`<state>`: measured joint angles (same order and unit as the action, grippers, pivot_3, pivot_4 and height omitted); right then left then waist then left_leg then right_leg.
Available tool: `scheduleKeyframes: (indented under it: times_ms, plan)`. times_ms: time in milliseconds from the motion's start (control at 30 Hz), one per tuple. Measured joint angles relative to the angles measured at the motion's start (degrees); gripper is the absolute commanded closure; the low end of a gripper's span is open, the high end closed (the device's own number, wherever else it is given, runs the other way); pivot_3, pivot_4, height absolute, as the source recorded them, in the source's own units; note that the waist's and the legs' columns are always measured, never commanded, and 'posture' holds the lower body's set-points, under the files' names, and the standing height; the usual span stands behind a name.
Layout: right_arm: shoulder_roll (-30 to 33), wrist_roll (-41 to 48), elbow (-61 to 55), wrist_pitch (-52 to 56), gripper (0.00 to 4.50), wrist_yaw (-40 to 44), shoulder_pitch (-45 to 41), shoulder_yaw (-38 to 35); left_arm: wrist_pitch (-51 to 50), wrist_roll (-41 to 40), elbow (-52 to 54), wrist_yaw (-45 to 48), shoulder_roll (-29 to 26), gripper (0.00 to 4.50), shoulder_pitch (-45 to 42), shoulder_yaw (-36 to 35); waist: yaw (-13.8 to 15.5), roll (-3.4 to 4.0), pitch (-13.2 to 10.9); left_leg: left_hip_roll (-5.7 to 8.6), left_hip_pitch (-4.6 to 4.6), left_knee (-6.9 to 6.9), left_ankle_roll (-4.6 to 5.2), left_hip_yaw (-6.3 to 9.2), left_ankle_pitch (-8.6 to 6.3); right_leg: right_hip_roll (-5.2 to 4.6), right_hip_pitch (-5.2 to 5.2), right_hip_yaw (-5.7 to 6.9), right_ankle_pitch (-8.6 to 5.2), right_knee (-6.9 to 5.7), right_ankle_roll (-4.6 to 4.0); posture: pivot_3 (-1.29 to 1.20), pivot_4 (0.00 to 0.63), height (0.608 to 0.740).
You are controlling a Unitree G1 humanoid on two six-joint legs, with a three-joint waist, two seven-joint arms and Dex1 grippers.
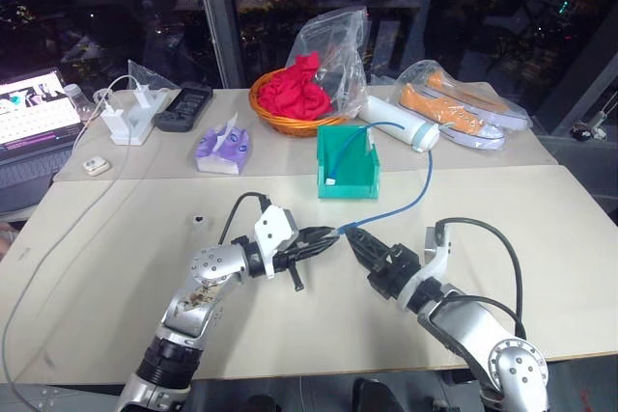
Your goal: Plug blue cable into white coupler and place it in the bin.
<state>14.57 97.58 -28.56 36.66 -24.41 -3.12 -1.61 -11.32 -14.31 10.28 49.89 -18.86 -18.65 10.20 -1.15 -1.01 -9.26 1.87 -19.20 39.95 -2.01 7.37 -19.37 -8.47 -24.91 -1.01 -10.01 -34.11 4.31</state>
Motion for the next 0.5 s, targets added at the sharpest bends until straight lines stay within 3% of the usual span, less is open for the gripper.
scheduleKeyframes:
  times_ms: [467, 500]
  plan:
    - [-1.38, -1.75, 0.88, -0.62, 1.58, 0.05, -0.78, 0.39, -1.49, -1.46, 1.21, 0.01, -0.58, 4.35, 0.0, 0.44, -0.01, 0.0, 0.0, 0.0, 0.0, 0.0, 0.0, 0.0, 0.0, 0.0, 0.0, 0.0, 0.0, 0.0, 0.0, 0.0, 0.15, 0.723]
    - [-1.46, -1.75, 0.89, -0.62, 1.84, 0.05, -0.78, 0.39, -1.49, -1.48, 1.21, -0.02, -0.64, 4.4, 0.0, 0.46, -0.01, 0.0, 0.0, 0.0, 0.0, 0.0, 0.0, 0.0, 0.0, 0.0, 0.0, 0.0, 0.0, 0.0, 0.0, 0.0, 0.15, 0.723]
